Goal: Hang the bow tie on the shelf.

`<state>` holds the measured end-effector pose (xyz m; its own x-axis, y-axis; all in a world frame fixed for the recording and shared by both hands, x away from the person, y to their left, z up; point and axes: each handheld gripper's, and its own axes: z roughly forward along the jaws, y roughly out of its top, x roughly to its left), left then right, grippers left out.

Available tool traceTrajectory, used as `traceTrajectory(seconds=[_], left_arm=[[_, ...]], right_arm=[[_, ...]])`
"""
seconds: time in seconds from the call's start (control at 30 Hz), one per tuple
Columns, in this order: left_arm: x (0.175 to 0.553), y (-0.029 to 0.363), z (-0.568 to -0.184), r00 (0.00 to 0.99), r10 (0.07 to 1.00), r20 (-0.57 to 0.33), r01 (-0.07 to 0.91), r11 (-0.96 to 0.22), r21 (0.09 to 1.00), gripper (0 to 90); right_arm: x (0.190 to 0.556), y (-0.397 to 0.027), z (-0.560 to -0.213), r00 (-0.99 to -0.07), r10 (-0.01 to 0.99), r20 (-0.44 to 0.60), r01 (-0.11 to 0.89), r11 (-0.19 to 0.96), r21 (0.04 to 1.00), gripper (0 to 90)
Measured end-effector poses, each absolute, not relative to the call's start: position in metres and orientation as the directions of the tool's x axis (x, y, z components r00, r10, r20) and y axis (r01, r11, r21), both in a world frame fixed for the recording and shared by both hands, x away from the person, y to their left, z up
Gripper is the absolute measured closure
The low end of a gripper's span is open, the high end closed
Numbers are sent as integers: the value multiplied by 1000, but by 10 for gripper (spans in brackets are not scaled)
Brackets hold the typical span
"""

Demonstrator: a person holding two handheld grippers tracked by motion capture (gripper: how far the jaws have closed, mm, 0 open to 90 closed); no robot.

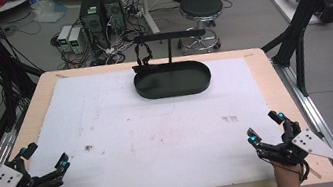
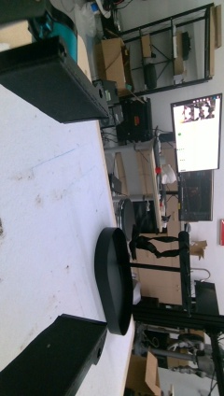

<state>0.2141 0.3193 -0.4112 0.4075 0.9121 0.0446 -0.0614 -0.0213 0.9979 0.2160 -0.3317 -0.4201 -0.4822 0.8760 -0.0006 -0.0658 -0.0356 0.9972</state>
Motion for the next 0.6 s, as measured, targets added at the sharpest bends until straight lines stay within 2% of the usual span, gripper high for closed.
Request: traceTrajectory(seconds=[0.6], left_arm=[[214,320,-411,425,904,49,-54,-29,998,17]], right_arm=[[215,-332,-420,-478,878,-3,-67,-33,997,102]])
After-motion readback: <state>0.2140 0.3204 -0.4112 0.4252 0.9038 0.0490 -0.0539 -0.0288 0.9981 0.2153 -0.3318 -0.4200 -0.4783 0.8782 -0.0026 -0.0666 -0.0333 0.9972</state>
